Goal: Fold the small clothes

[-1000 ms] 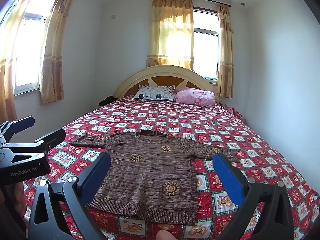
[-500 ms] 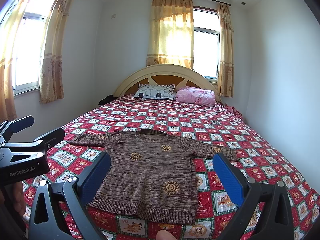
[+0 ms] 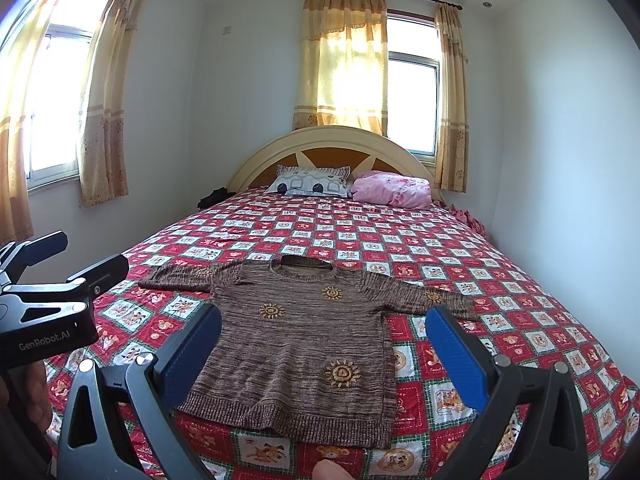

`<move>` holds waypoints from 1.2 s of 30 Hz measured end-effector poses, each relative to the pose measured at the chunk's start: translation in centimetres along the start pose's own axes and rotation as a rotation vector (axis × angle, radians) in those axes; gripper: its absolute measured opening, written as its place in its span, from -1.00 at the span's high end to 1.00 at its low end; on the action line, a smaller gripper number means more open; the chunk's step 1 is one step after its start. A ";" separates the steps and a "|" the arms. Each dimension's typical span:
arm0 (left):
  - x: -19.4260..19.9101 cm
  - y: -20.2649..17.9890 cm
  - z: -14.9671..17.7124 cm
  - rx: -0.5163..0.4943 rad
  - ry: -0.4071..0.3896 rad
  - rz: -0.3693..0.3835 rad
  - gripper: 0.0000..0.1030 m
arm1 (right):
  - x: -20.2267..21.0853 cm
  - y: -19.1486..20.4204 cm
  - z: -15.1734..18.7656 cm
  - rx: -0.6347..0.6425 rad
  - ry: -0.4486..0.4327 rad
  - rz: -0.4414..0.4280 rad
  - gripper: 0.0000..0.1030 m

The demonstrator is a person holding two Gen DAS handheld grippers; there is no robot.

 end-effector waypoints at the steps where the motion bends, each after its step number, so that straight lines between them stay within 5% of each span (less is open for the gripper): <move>1: 0.0 0.0 0.0 -0.001 0.001 -0.001 -1.00 | 0.0 0.0 0.0 0.000 0.000 0.000 -0.98; 36: -0.9 0.2 0.6 0.006 0.014 0.002 -1.00 | -0.1 0.3 0.0 0.004 0.006 -0.002 -0.98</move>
Point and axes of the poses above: each gripper's, at about its wrist camera, not at the fingertips, and x roughly against the way its jaws point, y to its left, z to its underside, the point moved 9 cm from there along -x, roughly the way its jaws point, and after that the axes turned 9 degrees about y, right-handed, at the moved point
